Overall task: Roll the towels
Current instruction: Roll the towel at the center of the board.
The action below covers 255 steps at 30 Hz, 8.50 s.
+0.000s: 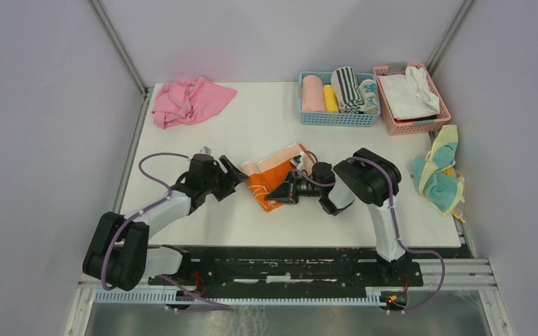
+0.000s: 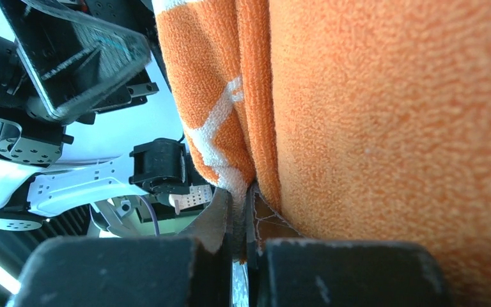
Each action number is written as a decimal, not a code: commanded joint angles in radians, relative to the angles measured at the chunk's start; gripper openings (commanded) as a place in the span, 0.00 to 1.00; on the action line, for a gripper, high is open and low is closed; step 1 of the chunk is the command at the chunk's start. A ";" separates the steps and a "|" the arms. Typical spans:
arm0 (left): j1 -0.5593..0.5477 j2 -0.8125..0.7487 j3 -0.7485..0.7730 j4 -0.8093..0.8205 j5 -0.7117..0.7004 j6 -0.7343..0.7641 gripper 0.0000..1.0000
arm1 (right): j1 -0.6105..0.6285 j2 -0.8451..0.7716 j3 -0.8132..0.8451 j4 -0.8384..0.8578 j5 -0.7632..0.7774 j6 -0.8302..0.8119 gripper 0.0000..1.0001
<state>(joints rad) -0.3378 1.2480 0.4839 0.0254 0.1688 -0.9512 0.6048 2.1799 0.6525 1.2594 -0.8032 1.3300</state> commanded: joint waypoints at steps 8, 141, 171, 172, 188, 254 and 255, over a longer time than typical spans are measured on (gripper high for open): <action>-0.001 0.258 0.134 0.195 0.060 0.009 0.70 | -0.029 -0.010 -0.009 -0.262 0.012 -0.087 0.05; -0.223 0.242 0.037 0.030 -0.195 -0.087 0.56 | 0.554 -0.370 0.458 -1.674 1.284 -0.990 0.65; -0.221 -0.284 -0.114 0.046 -0.120 -0.122 0.92 | 0.098 -0.321 -0.047 -0.601 -0.007 -0.340 0.17; -0.221 -0.260 -0.105 0.063 -0.113 -0.118 0.92 | 0.076 -0.290 -0.066 -0.530 -0.023 -0.292 0.17; -0.181 0.206 0.083 0.223 -0.018 -0.066 0.78 | -0.028 -0.170 -0.105 -0.524 -0.051 -0.231 0.24; -0.181 -0.317 -0.178 0.094 -0.134 -0.235 0.97 | 0.137 -0.352 0.082 -0.793 -0.111 -0.612 0.24; -0.175 -0.290 -0.181 0.125 -0.123 -0.239 0.97 | 0.122 -0.321 0.079 -0.764 -0.131 -0.578 0.24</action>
<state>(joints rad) -0.5304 0.8944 0.3267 0.0509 -0.0185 -1.2228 0.7677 1.7542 0.7830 0.2489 -0.6838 0.5152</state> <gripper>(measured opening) 0.971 0.365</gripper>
